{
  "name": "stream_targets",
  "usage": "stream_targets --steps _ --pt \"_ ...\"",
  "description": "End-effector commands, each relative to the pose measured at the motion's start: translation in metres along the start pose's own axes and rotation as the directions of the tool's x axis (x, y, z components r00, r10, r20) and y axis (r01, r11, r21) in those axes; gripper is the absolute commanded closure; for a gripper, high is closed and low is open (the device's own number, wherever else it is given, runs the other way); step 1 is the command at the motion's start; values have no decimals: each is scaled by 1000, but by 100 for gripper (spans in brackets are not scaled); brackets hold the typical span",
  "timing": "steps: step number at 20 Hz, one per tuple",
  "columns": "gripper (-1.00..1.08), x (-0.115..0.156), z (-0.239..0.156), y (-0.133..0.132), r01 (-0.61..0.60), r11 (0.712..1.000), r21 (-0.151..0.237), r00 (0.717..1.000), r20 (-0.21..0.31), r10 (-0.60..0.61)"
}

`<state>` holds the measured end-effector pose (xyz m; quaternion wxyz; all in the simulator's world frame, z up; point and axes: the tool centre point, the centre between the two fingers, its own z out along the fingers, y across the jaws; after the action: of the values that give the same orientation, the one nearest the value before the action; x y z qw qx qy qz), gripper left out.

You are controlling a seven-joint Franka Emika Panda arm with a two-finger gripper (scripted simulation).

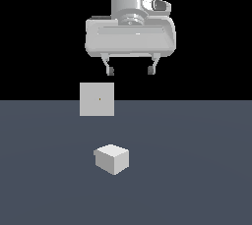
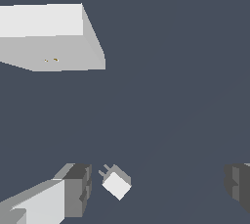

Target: Plug the charger into the wall socket.

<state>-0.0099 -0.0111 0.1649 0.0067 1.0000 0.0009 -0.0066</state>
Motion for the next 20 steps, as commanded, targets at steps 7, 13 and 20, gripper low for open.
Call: stream_targets --steps 7,13,20 --pt "-92 -3 3 -3 30 1000 0 1000 -1 -30" --pt "-92 -12 14 -10 118 993 2 993 -5 -118" --pt "-92 -31 35 -22 289 957 3 957 -12 -289"
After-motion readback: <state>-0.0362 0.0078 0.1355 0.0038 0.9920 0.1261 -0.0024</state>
